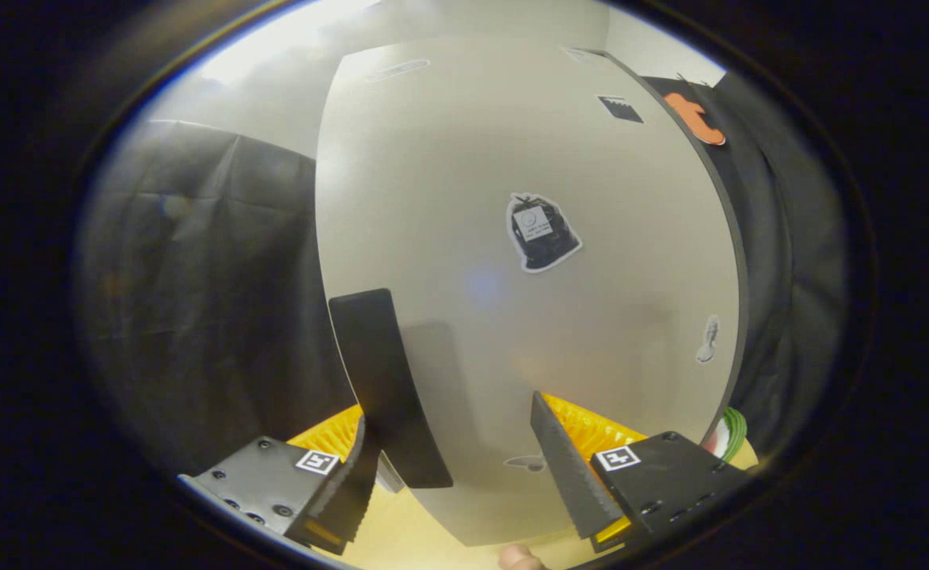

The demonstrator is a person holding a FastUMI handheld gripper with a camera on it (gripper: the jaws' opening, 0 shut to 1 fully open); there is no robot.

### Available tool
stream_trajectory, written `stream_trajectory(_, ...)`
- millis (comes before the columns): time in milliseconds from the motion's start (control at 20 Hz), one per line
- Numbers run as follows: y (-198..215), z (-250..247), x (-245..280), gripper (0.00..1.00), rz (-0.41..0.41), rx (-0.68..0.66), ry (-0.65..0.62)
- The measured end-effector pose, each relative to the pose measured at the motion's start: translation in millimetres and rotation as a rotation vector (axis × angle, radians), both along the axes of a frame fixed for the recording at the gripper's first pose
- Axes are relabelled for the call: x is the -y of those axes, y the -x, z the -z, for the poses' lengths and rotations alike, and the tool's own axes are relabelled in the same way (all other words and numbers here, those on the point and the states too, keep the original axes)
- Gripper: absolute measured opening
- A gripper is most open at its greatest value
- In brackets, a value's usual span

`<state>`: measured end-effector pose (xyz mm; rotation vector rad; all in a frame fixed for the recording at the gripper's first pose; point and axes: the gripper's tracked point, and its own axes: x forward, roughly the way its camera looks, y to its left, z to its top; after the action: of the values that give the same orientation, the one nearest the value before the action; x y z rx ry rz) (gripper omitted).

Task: Open the shoe cabinet door, grab the shoes and put them into the shoe cabinet, then close the shoe cabinet door.

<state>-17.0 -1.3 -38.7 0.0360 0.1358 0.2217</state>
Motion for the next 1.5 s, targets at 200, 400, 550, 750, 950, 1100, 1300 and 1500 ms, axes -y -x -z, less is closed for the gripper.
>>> stream_trajectory(200,-11,-1,-10,1.00,0.036,0.025,0.034)
stream_trajectory(400,-20,1,-11,1.00,0.076,0.040,0.037)
stream_trajectory(550,-23,3,-12,1.00,0.108,0.051,0.045)
stream_trajectory(750,-28,4,-13,1.00,0.147,0.067,0.055)
stream_trajectory(950,-33,6,-14,1.00,0.174,0.083,0.063)
stream_trajectory(1100,-34,7,-13,1.00,0.191,0.088,0.063)
stream_trajectory(1300,-36,7,-13,1.00,0.212,0.095,0.064)
stream_trajectory(1500,-34,6,-13,1.00,0.218,0.106,0.060)
